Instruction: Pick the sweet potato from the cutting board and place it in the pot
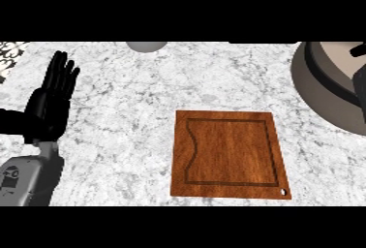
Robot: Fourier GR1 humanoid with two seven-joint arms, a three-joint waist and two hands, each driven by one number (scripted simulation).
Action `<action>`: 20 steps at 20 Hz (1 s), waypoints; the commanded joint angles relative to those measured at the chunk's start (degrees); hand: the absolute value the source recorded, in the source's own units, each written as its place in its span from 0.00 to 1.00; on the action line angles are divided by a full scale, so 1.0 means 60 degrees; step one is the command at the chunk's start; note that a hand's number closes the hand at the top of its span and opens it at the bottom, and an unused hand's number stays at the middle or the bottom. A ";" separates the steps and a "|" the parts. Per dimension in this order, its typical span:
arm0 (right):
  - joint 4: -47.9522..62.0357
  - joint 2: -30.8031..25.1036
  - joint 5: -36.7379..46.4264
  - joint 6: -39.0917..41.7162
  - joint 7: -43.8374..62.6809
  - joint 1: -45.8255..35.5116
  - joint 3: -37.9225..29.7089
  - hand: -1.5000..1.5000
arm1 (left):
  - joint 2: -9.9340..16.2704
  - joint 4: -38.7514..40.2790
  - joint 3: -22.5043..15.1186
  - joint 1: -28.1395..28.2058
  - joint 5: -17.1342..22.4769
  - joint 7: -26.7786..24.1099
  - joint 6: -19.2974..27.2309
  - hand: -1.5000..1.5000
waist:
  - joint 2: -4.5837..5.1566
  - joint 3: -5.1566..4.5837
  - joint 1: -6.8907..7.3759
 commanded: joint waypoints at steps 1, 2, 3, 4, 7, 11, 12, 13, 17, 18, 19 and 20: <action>0.0284 -0.0524 -0.0564 -0.1165 -0.0643 0.0834 -0.0479 1.00 | -0.0084 -0.0369 0.0038 0.0422 -0.0006 -0.0039 -0.0033 0.50 | -0.0002 0.0003 0.0032; 0.0258 -0.0420 -0.0695 -0.0853 -0.0612 0.0769 -0.0469 1.00 | -0.0067 0.0046 0.0033 -0.0117 -0.0113 0.0110 -0.0041 0.50 | -0.0006 0.0000 -0.0023; 0.1004 -0.0276 -0.0578 -0.1707 -0.0497 0.0796 -0.0580 1.00 | 0.0023 0.0117 0.0162 -0.0059 -0.0065 -0.0056 -0.0127 0.50 | 0.0049 0.0006 0.0102; 0.1149 -0.1049 -0.0857 -0.1709 -0.1268 0.0991 -0.0868 1.00 | -0.0048 0.0552 0.0113 -0.0560 -0.0091 -0.0053 -0.0119 0.50 | 0.0081 0.0011 0.0038; 0.1370 -0.0578 -0.1125 -0.1377 -0.1102 0.0946 -0.0860 1.00 | -0.0171 0.0115 0.0184 0.0027 0.0065 -0.0188 -0.0318 0.50 | 0.0018 0.0002 0.0043; 0.1771 -0.0703 -0.2685 -0.1371 -0.1656 0.0733 -0.2136 1.00 | -0.0024 -0.0152 0.0189 0.0105 0.0049 -0.0041 -0.0344 0.50 | 0.0038 0.0017 0.0134; 0.1678 -0.0465 -0.3091 -0.1373 -0.2000 0.0523 -0.2316 0.00 | -0.0397 0.0282 -0.0089 -0.0287 -0.0469 -0.0183 0.0205 0.50 | 0.0053 0.0020 0.0045; 0.1869 -0.0517 -0.3400 -0.1710 -0.2525 0.0982 -0.2545 0.00 | -0.0041 -0.0177 0.0187 -0.0110 0.0104 0.0277 -0.0299 0.50 | 0.0051 0.0026 0.0140; 0.2105 -0.0643 -0.4204 -0.1294 -0.4337 0.0955 -0.2804 0.00 | -0.0141 -0.0043 0.0125 0.0047 -0.0075 0.0010 -0.0265 0.50 | 0.0081 0.0026 0.0165; 0.2188 -0.0678 -0.4240 -0.1619 -0.4714 0.1124 -0.2845 0.00 | -0.0235 0.0017 -0.0035 0.0200 -0.0197 -0.0276 -0.0333 0.50 | 0.0129 0.0033 0.0229; 0.2105 -0.0619 -0.4243 -0.1806 -0.4990 0.1102 -0.2777 0.00 | -0.0161 0.0212 0.0097 -0.0592 -0.0079 0.0273 -0.0224 0.50 | 0.0129 0.0033 0.0149; 0.2002 -0.0498 -0.4178 -0.2020 -0.5007 0.0968 -0.2653 0.00 | -0.0055 -0.0105 0.0186 -0.0469 -0.0101 0.0514 -0.0104 0.50 | 0.0084 0.0026 0.0198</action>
